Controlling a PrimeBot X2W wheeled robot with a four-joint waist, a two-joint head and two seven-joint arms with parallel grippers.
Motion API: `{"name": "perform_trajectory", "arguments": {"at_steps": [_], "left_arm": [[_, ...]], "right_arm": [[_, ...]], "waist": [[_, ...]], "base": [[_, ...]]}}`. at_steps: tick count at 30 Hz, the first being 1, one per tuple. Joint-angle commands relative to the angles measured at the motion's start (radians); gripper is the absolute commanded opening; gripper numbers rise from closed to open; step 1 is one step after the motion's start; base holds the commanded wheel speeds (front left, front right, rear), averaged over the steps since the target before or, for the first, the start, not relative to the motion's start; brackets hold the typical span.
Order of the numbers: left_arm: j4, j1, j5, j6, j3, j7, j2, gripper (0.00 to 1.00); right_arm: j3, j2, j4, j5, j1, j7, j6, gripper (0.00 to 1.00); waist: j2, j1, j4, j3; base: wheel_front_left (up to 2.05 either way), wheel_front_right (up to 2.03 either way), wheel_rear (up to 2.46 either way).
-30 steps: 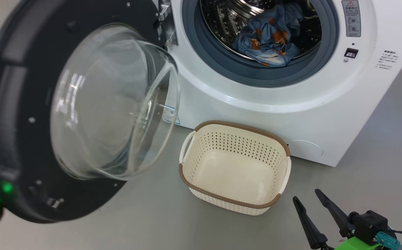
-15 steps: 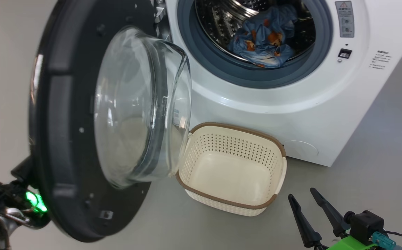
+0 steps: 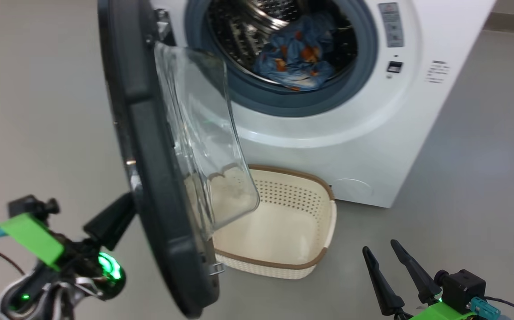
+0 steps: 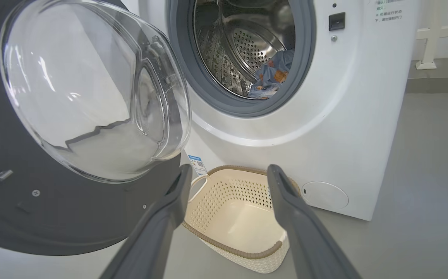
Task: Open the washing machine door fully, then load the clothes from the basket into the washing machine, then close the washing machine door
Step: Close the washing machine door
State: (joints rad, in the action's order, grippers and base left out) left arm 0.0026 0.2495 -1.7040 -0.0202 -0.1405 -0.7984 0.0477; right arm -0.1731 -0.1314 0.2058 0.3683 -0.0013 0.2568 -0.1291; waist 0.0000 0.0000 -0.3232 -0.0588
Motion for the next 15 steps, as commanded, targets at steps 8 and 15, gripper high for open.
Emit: {"name": "perform_trajectory", "arguments": {"at_steps": [8,15], "left_arm": [[0.093,0.058,-0.041,0.088,0.119,0.084,0.003,0.00],[0.213,0.137,-0.085,0.134,0.196,0.175,0.003,0.00]], "right_arm": [[-0.020,-0.007,-0.018,-0.002,-0.011,0.005,-0.002,1.00],[-0.038,-0.017,-0.013,0.000,-0.014,0.005,-0.002,1.00]], "waist": [[0.0000,0.0000,0.144,0.027],[0.0000,0.0000,0.235,0.048]], "base": [[0.00,0.00,0.00],[0.00,0.00,0.00]]}}
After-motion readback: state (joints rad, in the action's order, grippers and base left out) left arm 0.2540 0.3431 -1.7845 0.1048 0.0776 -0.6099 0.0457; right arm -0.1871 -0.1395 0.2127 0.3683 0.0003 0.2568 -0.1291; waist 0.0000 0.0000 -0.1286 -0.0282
